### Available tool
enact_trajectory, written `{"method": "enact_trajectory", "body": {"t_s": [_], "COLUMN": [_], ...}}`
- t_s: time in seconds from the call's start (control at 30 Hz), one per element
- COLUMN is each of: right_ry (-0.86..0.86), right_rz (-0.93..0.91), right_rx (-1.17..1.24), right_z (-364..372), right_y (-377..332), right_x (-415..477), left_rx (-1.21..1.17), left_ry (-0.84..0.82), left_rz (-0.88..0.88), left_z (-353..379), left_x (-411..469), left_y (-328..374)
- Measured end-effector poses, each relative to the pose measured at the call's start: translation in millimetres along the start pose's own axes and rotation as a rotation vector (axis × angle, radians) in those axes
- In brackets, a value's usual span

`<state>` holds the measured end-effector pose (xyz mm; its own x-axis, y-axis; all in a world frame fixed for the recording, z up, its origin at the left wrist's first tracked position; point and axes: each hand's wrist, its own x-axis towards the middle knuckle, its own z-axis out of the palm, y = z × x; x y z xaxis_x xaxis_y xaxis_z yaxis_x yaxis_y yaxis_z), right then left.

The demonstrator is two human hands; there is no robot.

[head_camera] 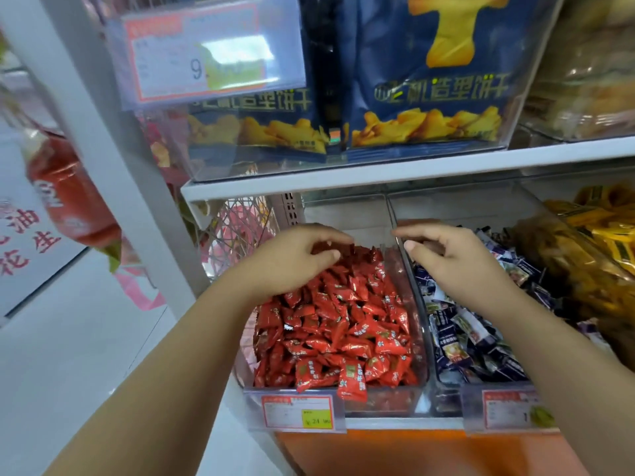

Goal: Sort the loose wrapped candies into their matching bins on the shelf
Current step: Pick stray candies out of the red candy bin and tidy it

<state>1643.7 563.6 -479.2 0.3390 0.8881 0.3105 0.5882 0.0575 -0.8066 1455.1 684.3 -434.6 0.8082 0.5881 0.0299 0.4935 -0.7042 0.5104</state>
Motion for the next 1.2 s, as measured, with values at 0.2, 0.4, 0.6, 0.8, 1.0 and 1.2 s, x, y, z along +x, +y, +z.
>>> {"method": "enact_trajectory", "body": {"t_s": [0.2,0.4,0.6,0.8,1.0,1.2], "right_ry": [-0.155,-0.624,-0.804,-0.853,-0.737,-0.553], "right_rz": [-0.221,-0.400,-0.405,-0.151,-0.101,-0.260], "right_rx": [-0.165,-0.619,-0.958,-1.143,-1.161,-0.706], "right_z": [14.8,66.0,102.6,74.9,61.6,95.6], "right_y": [-37.0,-55.2,-44.5,-35.2,-44.1,-69.6], "right_x": [-18.0,-7.4,40.0,70.2,73.5,70.2], "left_rx": [-0.233,-0.376,-0.429,-0.439,-0.483,-0.404], "left_ry": [0.413,0.628,0.646,0.581,0.532,0.819], "left_rz": [0.108,0.090,0.089,0.115,0.134,-0.038], "left_z": [15.2,32.5,34.8,33.6,32.6,37.8], "left_x": [-63.0,-88.5,-90.1,-95.9,-119.1,-155.4], "left_y": [-13.0,-16.8,-20.7,-23.3,-23.9,-36.7]}}
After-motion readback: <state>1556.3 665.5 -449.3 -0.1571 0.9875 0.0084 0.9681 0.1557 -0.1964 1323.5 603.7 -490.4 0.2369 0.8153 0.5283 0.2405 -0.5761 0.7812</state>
